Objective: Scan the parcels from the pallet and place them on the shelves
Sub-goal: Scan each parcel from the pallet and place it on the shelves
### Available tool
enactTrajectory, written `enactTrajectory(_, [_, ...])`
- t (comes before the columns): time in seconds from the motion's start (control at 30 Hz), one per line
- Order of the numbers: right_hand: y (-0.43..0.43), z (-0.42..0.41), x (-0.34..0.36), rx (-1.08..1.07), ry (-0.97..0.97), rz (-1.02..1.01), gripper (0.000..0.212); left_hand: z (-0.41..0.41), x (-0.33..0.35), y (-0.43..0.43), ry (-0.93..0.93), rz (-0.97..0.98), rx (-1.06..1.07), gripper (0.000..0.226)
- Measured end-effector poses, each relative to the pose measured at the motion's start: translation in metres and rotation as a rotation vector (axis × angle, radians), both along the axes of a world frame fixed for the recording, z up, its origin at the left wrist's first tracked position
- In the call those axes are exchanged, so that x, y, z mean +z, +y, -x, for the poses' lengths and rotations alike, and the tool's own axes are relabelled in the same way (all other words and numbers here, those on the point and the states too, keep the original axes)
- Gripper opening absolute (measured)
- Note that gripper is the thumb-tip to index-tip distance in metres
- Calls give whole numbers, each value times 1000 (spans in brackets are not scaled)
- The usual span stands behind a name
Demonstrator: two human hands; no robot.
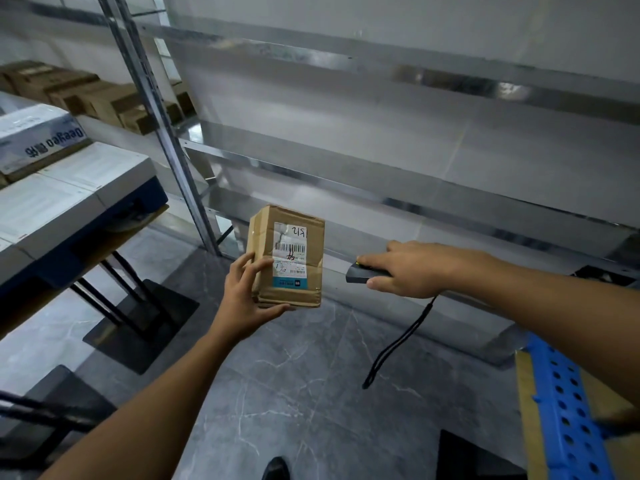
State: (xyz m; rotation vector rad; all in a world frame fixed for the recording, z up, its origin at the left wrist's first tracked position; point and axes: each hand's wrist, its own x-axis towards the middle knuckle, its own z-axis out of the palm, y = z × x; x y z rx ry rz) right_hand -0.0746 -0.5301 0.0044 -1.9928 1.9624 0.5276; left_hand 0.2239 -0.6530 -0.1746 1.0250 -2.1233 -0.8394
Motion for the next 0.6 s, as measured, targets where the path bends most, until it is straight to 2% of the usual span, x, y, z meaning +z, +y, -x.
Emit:
enactTrajectory(0.2, [-2,1,-7,16,0,-17,48,-4,4,-4,-13,12,8,93])
enactTrajectory(0.3, [-11,0,-18,-34,-87,33,60,-6,12,-8,56,8,21,92])
enactTrajectory(0.4, [-27,-5,-27,-127,-201,150,79,-11,32,-21,177,0,18,92])
enactTrajectory(0.6, [-110,-30,-20,-293,-416,507,80,-32,91,-81,467,-278,-37,95])
